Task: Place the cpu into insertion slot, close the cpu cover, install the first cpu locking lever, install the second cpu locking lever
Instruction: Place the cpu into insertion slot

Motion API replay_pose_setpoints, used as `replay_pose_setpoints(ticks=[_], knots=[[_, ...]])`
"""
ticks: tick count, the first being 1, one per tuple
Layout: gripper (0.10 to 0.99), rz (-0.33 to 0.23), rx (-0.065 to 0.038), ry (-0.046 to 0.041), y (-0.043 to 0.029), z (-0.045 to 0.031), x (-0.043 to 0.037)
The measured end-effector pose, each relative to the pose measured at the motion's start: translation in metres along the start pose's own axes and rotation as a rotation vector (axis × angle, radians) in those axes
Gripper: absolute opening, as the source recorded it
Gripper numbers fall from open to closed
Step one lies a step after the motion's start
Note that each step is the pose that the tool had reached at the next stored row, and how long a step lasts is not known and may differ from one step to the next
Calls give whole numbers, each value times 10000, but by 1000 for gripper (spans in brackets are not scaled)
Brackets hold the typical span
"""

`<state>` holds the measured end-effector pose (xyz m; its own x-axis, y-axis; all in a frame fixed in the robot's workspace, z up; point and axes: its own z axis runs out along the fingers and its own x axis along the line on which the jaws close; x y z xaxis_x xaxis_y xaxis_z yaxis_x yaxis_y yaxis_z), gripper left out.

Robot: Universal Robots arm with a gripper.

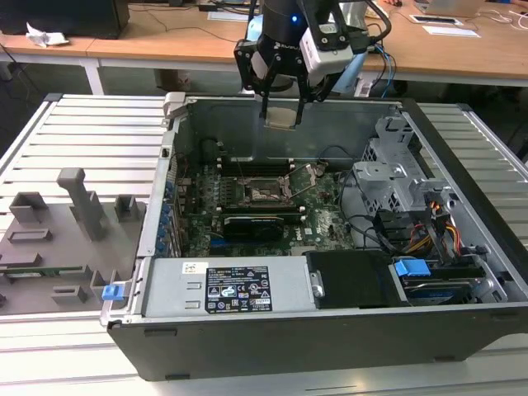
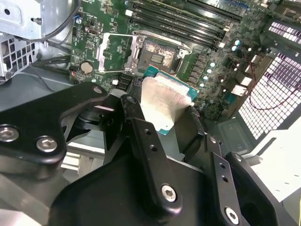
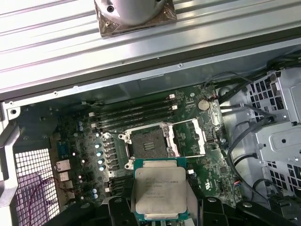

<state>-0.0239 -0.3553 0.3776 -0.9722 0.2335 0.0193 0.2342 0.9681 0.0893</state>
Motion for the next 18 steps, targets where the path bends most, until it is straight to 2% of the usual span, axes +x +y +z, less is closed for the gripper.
replay_pose_setpoints(ticks=[18], knots=[[525,1028,-20,-92,-4,0,14]])
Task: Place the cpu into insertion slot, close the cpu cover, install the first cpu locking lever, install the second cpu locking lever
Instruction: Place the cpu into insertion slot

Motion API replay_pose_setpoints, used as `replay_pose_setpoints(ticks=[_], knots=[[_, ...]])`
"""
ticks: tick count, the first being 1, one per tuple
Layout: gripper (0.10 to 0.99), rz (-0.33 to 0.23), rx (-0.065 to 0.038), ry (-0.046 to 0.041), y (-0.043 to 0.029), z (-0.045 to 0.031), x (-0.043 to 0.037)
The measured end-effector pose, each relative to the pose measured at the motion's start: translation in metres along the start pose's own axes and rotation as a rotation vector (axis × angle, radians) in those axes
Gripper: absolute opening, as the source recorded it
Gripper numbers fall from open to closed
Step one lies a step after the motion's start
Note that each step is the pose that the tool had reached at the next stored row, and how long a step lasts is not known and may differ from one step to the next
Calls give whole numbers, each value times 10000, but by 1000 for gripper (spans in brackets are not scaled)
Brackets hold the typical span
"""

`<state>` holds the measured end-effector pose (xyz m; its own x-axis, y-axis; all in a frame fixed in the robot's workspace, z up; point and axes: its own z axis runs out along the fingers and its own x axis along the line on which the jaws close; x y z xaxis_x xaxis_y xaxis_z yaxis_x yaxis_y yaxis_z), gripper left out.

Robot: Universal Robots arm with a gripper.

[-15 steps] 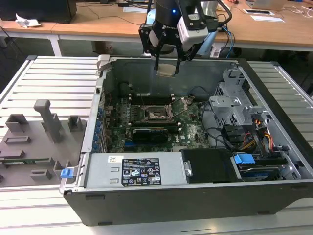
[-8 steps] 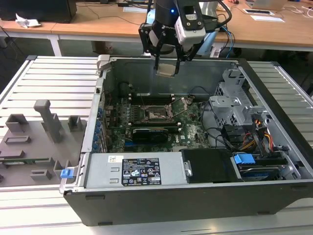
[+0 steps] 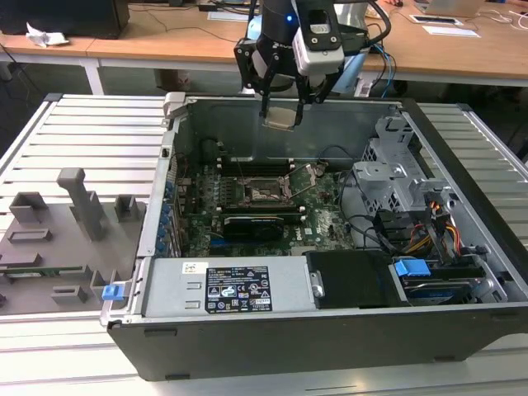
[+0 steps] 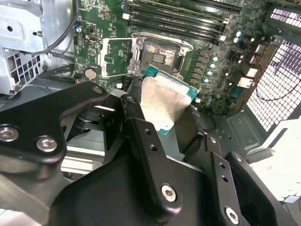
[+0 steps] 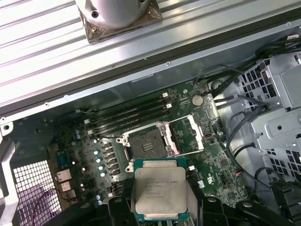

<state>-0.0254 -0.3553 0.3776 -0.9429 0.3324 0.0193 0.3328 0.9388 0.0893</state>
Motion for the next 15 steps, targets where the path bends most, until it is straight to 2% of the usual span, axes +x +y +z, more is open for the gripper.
replay_pose_setpoints(ticks=[3,7,13,15], knots=[[525,79,20,-14,-1,7,0],[525,175,118,-39,-2,23,0],[525,537,172,34,-4,38,0],[525,715,171,27,-4,40,-1]])
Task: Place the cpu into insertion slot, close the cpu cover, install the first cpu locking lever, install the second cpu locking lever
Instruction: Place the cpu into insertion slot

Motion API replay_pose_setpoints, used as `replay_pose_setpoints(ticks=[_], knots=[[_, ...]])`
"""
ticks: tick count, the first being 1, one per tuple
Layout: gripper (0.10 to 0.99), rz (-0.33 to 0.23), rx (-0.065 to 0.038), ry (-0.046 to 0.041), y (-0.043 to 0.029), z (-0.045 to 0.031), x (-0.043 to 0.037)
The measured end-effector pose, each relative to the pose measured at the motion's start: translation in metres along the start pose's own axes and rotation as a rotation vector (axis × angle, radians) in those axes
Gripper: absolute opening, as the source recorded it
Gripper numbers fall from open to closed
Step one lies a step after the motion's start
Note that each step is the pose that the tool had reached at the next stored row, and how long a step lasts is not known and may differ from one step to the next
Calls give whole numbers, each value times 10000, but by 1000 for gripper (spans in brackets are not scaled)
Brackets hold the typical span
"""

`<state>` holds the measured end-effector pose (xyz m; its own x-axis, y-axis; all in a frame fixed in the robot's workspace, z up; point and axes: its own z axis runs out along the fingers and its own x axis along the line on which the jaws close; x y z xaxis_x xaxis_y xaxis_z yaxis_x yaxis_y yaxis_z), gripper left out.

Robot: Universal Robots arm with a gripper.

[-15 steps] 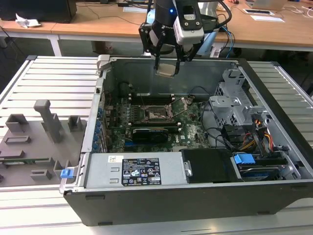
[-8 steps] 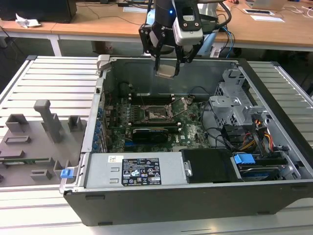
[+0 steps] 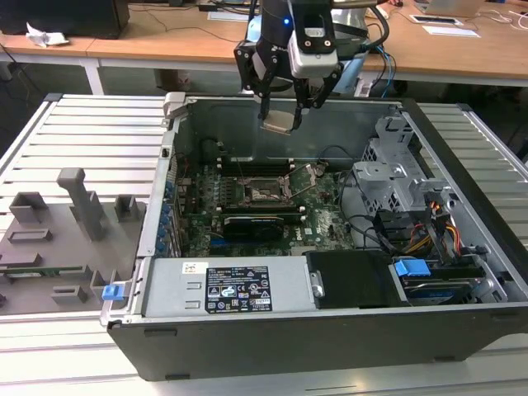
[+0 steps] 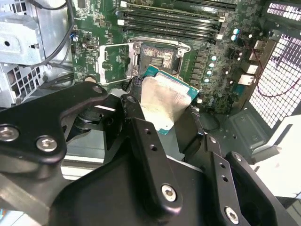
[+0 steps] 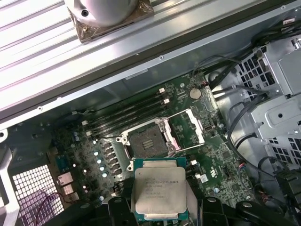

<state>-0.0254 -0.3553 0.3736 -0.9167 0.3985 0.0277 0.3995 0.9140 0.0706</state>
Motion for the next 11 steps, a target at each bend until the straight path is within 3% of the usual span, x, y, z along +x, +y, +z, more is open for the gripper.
replay_pose_setpoints(ticks=[11], knots=[[525,682,-13,-38,0,5,0]])
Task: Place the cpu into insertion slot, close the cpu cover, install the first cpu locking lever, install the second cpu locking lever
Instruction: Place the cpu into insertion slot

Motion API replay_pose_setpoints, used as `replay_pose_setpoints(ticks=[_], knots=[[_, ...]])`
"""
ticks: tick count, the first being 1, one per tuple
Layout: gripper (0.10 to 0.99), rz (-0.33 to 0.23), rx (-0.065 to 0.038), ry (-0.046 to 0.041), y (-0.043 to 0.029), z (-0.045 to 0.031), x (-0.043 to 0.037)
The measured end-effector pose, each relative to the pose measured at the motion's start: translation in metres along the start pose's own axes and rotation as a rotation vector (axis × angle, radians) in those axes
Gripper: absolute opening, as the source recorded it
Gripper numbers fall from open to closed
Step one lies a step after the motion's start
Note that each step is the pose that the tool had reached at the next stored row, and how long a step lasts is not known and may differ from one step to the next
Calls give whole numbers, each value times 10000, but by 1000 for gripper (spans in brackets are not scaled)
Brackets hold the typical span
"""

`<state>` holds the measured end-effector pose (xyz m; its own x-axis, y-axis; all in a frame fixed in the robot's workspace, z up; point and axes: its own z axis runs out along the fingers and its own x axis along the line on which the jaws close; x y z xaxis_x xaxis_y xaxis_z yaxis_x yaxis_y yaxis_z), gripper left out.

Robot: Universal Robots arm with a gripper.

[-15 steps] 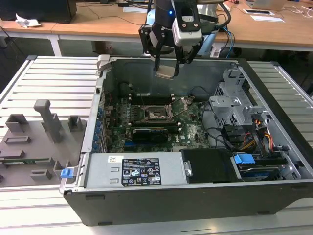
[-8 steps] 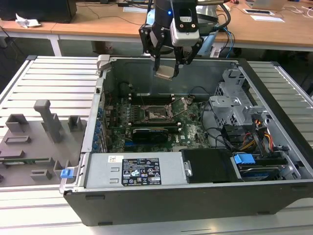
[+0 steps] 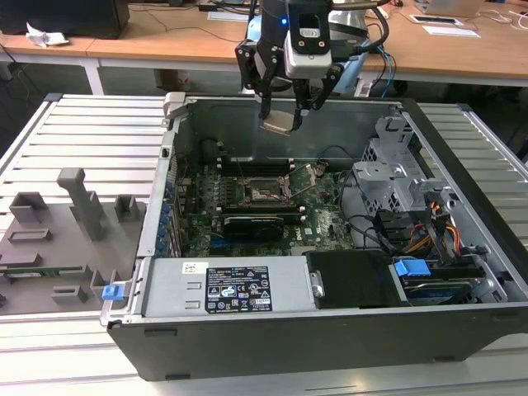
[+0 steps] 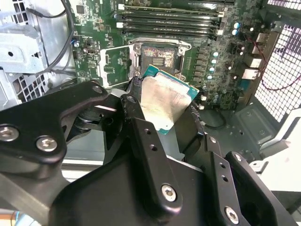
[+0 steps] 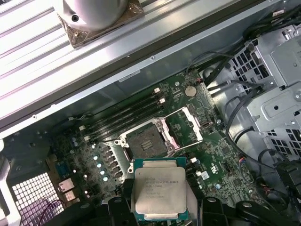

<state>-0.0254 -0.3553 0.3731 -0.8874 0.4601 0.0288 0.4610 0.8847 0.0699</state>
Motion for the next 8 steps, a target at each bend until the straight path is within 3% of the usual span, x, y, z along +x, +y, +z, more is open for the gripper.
replay_pose_setpoints(ticks=[8], knots=[[525,529,3,-5,0,3,0]])
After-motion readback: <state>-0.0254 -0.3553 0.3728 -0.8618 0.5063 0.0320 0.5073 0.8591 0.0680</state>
